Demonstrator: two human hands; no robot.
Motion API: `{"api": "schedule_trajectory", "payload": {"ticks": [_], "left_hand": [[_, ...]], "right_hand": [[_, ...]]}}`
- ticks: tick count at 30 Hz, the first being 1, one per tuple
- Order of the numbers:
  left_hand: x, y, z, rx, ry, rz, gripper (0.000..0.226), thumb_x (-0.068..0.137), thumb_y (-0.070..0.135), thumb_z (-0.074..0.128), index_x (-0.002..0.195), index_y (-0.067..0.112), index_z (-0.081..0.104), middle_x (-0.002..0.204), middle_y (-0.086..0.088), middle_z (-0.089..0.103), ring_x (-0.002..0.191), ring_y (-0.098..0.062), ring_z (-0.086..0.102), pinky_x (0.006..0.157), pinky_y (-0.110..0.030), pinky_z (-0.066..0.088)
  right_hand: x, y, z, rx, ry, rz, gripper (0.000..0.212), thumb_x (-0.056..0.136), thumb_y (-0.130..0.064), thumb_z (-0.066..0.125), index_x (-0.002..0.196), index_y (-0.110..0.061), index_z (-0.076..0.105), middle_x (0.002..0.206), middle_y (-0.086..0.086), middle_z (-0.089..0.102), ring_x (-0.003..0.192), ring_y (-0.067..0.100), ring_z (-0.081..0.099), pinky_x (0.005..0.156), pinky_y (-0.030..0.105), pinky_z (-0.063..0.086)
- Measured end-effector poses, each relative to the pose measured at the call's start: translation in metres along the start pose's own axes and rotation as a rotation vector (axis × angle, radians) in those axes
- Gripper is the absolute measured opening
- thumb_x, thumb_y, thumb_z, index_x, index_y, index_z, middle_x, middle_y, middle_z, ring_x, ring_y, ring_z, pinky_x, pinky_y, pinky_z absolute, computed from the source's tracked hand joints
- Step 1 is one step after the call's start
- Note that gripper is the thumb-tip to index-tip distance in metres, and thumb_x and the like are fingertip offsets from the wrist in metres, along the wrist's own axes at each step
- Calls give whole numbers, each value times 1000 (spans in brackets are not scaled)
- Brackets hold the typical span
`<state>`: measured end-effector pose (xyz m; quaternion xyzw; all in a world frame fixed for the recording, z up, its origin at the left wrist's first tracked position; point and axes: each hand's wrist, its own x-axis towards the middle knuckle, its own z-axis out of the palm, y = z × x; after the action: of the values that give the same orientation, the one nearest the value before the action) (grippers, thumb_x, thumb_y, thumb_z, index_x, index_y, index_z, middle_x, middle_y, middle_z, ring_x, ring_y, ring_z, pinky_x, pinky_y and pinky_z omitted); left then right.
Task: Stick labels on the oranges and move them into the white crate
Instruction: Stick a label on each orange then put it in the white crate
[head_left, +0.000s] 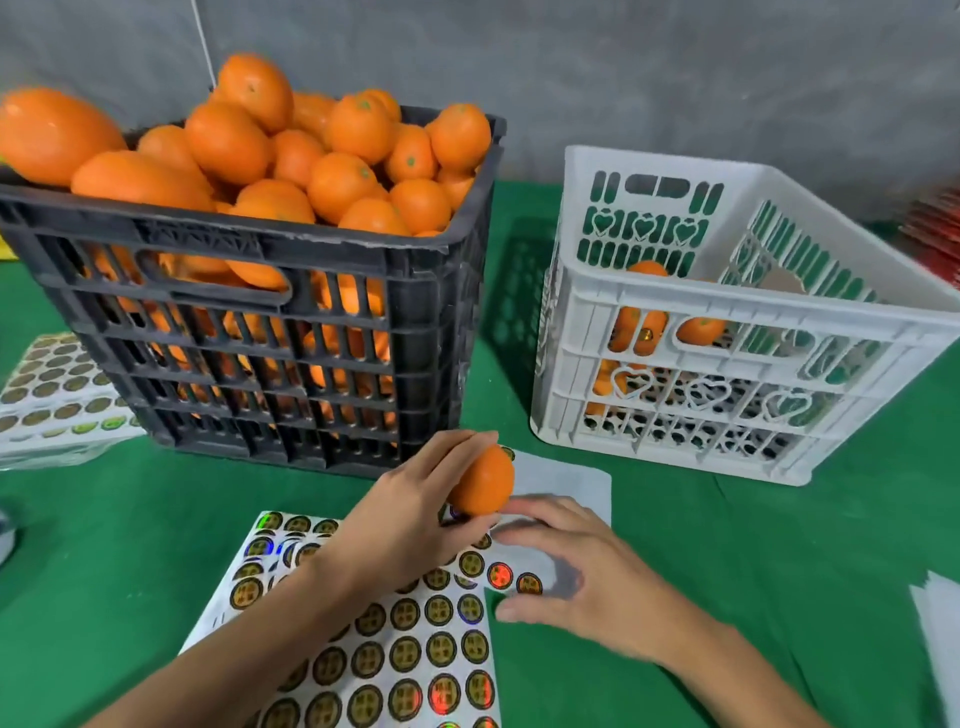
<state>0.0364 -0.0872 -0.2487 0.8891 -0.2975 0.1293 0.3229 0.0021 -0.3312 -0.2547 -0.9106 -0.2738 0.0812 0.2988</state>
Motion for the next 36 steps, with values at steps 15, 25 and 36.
{"api": "schedule_trajectory", "payload": {"ticks": [15, 25, 36], "left_hand": [[-4, -1, -3, -181, -66, -129, 76, 87, 58, 72, 151, 43, 35, 151, 25, 37, 79, -1, 74, 81, -34, 62], [-4, -4, -2, -167, -36, -39, 75, 90, 59, 72, 152, 40, 35, 150, 21, 43, 113, -11, 66, 83, -29, 62], [-4, -4, -2, -220, -47, -55, 75, 88, 59, 73, 151, 46, 34, 146, 24, 43, 112, -5, 64, 82, -22, 61]], "right_hand": [[4, -9, 5, -86, 140, -139, 36, 93, -53, 70, 120, -31, 72, 114, -27, 54, 111, -3, 48, 98, 20, 37], [1, -10, 7, -181, 91, -101, 56, 94, -72, 52, 137, -36, 61, 137, -28, 45, 130, -5, 38, 110, 26, 37], [3, -14, 7, -289, 211, -174, 35, 102, -48, 58, 123, -24, 72, 118, -15, 58, 106, 7, 51, 93, 28, 49]]}}
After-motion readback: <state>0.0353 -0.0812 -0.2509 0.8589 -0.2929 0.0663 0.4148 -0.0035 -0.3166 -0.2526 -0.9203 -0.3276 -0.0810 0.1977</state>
